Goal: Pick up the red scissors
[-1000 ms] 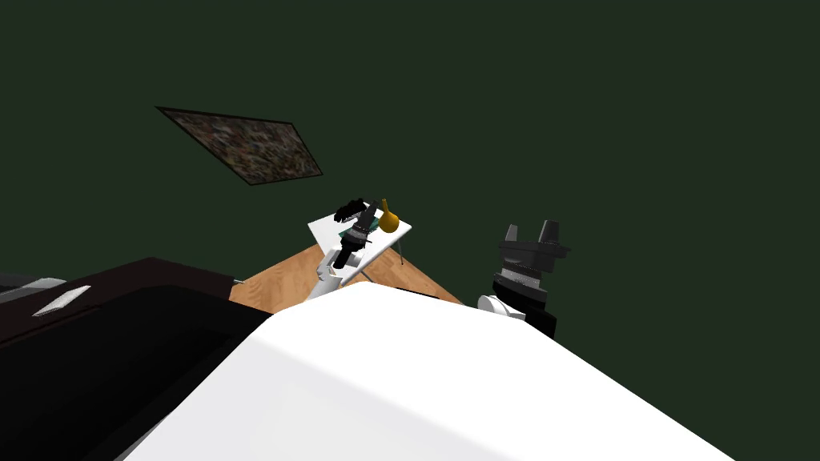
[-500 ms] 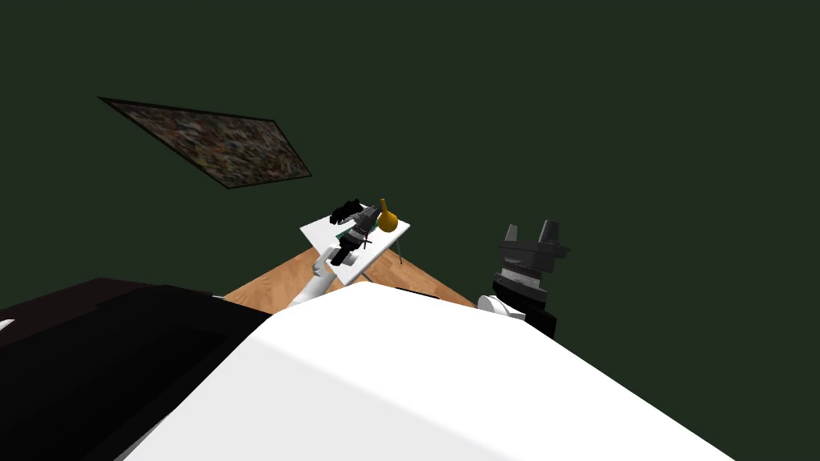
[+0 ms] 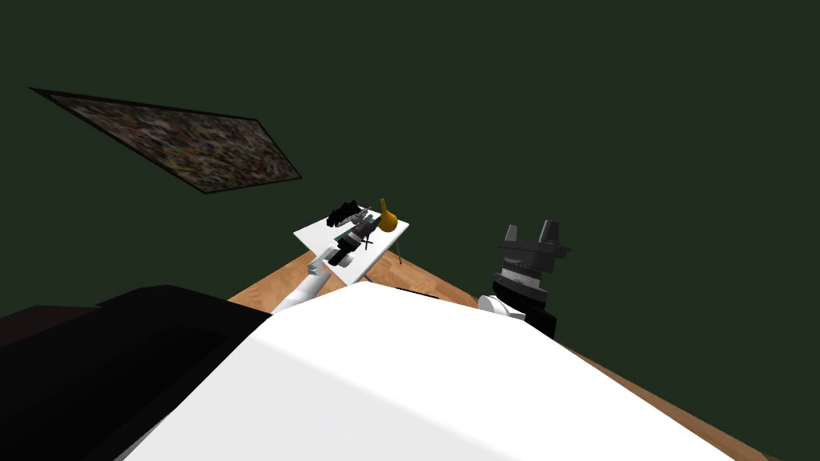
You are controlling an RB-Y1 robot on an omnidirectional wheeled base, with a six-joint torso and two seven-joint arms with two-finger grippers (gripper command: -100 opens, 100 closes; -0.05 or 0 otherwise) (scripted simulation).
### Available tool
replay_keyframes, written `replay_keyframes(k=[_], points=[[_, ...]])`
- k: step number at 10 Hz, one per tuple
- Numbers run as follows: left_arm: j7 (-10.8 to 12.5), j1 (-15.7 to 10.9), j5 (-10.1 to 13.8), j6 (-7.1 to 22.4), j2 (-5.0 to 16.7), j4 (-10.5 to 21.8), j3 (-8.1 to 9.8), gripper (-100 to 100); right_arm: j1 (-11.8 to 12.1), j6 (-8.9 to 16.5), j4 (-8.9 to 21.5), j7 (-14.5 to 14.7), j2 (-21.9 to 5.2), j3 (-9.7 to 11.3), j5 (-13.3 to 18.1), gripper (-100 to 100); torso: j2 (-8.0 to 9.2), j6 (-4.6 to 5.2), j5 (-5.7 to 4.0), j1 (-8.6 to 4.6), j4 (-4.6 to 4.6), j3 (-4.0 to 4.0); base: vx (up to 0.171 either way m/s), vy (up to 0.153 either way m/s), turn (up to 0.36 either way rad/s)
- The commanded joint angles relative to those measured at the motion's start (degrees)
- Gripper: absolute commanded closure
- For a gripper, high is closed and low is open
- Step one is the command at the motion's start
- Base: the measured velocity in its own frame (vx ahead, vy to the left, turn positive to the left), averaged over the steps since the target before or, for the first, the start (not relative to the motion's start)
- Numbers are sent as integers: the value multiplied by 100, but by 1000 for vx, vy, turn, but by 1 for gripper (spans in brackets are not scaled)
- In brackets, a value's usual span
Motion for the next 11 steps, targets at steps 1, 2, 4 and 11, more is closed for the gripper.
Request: replay_keyframes(k=[1, 2, 4, 11], points=[[-107, 19, -125, 20, 159, 270, -27, -100, 0, 0, 0, 0, 0, 0, 0, 0, 0, 0, 0, 0, 0, 0, -38, 72, -108], [-173, 54, -196, 37, 247, 418, -46, -100, 0, 0, 0, 0, 0, 0, 0, 0, -1, -1, 0, -4, -1, -1, -44, 77, -153], [-371, 210, -385, 109, 486, 822, -128, -100, 0, 0, 0, 0, 0, 0, 0, 0, -5, -1, 0, -2, -1, -3, -25, 97, -149], [-672, 585, -601, 273, 807, 1309, -325, -100, 1, 0, 0, 0, 1, 1, 0, 0, 14, -90, 129, 114, -105, -45, -26, 34, -58]])
